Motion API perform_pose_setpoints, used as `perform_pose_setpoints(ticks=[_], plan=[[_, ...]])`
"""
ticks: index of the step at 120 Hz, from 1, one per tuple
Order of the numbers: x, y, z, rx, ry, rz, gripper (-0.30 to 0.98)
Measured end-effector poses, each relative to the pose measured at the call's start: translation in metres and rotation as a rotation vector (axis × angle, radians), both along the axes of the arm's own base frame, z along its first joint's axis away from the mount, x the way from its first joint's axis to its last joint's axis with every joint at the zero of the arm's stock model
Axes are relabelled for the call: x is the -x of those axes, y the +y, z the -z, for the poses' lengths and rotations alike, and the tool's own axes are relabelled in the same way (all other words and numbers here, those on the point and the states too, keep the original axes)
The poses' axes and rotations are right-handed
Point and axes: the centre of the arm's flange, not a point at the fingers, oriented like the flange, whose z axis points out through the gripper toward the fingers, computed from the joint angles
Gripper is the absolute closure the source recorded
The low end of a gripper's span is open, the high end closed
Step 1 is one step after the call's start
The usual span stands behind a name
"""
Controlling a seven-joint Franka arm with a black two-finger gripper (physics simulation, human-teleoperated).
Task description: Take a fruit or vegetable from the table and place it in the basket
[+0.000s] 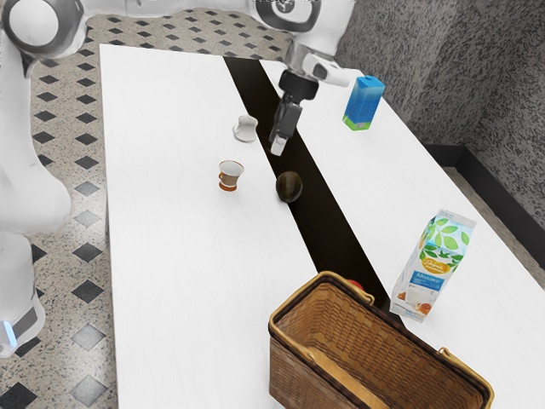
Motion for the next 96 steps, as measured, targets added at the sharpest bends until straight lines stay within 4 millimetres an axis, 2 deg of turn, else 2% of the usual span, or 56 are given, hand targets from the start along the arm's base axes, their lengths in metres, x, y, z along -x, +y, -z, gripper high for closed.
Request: perform_pose_setpoints(ticks=[12,19,32,40,58,70,76,85,96], plan=[[-0.004,-0.009,0.001,-0.104,-0.008,-0.083,0.02],[-0.005,-0.015,0.008,-0.159,0.006,-0.15,0.02],[-0.001,-0.011,0.058,-0.24,0.064,-0.289,0.02],[0.0,-0.008,0.07,-0.26,0.067,-0.388,0.02],[-0.005,-0.015,0.072,-0.252,0.073,-0.618,0.02],[-0.001,-0.032,0.076,-0.294,0.108,-0.722,0.02],[0.004,-0.03,0.076,-0.326,0.128,-0.785,0.02],[0.018,-0.021,0.063,-0.34,0.137,-0.875,0.02],[0.024,-0.021,0.056,-0.333,0.128,-0.923,0.02]])
